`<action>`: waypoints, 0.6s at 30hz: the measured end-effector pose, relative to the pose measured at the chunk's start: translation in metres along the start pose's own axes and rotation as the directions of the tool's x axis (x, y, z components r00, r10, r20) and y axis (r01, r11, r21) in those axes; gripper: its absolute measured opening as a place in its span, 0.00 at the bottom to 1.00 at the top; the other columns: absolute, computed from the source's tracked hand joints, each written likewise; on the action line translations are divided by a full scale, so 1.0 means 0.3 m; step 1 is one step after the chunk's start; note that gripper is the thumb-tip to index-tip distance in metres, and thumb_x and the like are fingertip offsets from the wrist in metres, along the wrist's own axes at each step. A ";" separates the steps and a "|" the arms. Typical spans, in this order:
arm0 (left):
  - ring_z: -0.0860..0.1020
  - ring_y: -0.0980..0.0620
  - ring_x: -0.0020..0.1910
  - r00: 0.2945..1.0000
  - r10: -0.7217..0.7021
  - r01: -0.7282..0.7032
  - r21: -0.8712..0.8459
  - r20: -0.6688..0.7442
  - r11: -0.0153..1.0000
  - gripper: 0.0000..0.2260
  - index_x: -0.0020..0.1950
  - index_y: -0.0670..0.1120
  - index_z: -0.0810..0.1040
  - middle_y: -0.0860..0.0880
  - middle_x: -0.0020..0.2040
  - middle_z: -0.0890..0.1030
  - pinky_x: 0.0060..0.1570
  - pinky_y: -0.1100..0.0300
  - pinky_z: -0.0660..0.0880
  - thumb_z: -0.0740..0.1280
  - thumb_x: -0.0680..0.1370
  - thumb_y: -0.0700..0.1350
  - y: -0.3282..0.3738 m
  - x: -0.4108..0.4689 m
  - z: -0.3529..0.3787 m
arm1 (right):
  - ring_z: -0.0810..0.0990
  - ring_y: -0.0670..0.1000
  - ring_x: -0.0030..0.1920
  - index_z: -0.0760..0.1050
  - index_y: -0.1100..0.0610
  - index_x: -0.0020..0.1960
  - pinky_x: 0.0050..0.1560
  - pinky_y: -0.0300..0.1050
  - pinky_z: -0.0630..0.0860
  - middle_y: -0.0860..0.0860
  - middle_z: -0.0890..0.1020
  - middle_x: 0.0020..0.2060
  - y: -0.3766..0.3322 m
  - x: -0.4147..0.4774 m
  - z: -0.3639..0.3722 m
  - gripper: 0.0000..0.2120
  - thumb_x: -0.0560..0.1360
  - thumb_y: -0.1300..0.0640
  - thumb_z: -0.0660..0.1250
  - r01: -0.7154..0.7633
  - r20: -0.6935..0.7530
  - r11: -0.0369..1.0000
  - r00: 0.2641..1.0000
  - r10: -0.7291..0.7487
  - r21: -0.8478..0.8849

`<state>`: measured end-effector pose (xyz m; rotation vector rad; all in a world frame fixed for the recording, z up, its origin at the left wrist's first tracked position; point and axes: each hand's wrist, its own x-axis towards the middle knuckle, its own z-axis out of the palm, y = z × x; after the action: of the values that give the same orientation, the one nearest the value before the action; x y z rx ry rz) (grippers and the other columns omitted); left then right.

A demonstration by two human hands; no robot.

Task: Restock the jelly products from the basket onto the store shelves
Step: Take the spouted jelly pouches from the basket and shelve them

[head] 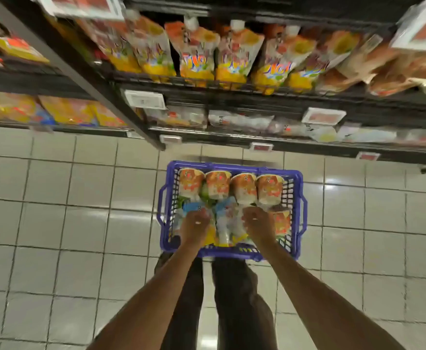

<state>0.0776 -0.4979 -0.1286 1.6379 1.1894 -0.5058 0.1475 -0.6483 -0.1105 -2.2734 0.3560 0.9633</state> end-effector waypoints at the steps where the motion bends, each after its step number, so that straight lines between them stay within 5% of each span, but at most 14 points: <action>1: 0.82 0.38 0.48 1.000 -0.029 0.029 0.003 -0.013 1.000 0.12 0.47 0.37 0.83 0.38 0.46 0.85 0.32 0.61 0.73 0.68 0.80 0.46 -0.022 0.032 0.029 | 0.76 0.53 0.42 0.78 0.55 0.46 0.39 0.38 0.70 0.55 0.79 0.40 0.036 0.035 0.032 0.10 0.78 0.67 0.62 -0.010 0.007 1.000 1.000 0.010 0.028; 3: 0.82 0.40 0.48 0.990 -0.135 0.134 -0.023 -0.045 0.991 0.13 0.53 0.35 0.82 0.40 0.45 0.84 0.30 0.63 0.73 0.67 0.80 0.45 -0.116 0.116 0.105 | 0.74 0.52 0.42 0.75 0.54 0.45 0.37 0.40 0.65 0.52 0.77 0.40 0.110 0.106 0.097 0.09 0.77 0.67 0.62 -0.027 0.020 1.000 0.999 0.027 -0.001; 5: 0.81 0.37 0.46 0.972 -0.205 0.206 -0.007 -0.113 0.979 0.13 0.52 0.31 0.80 0.36 0.42 0.82 0.37 0.52 0.79 0.68 0.77 0.42 -0.167 0.172 0.149 | 0.77 0.54 0.46 0.78 0.57 0.52 0.42 0.44 0.67 0.54 0.79 0.44 0.177 0.165 0.148 0.07 0.77 0.64 0.64 -0.047 0.062 0.998 0.997 0.049 -0.037; 9: 0.82 0.39 0.49 0.948 -0.147 0.179 0.091 -0.283 0.980 0.12 0.50 0.38 0.79 0.38 0.48 0.83 0.49 0.44 0.80 0.72 0.70 0.42 -0.237 0.230 0.217 | 0.79 0.59 0.57 0.75 0.57 0.65 0.54 0.49 0.73 0.58 0.81 0.58 0.259 0.255 0.222 0.20 0.74 0.55 0.72 -0.073 0.081 0.992 0.993 0.082 -0.099; 13: 0.79 0.38 0.53 0.949 -0.130 0.162 0.090 -0.287 0.983 0.19 0.59 0.41 0.73 0.40 0.54 0.80 0.50 0.45 0.78 0.73 0.72 0.45 -0.246 0.236 0.243 | 0.72 0.61 0.64 0.65 0.57 0.71 0.62 0.51 0.70 0.58 0.73 0.65 0.301 0.277 0.289 0.35 0.72 0.39 0.70 0.020 0.101 0.859 0.994 0.037 -0.512; 18: 0.81 0.41 0.48 0.978 -0.102 0.111 0.041 -0.182 0.993 0.15 0.53 0.45 0.71 0.47 0.45 0.80 0.42 0.54 0.74 0.74 0.71 0.42 -0.215 0.215 0.211 | 0.72 0.61 0.63 0.67 0.61 0.68 0.61 0.52 0.71 0.59 0.72 0.64 0.275 0.273 0.276 0.28 0.74 0.48 0.69 0.103 0.192 0.767 0.981 0.027 -0.633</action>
<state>0.0617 -0.5242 -0.2353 1.6972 1.4143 -0.4660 0.1206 -0.6575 -0.2505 -2.7372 -0.1427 1.4380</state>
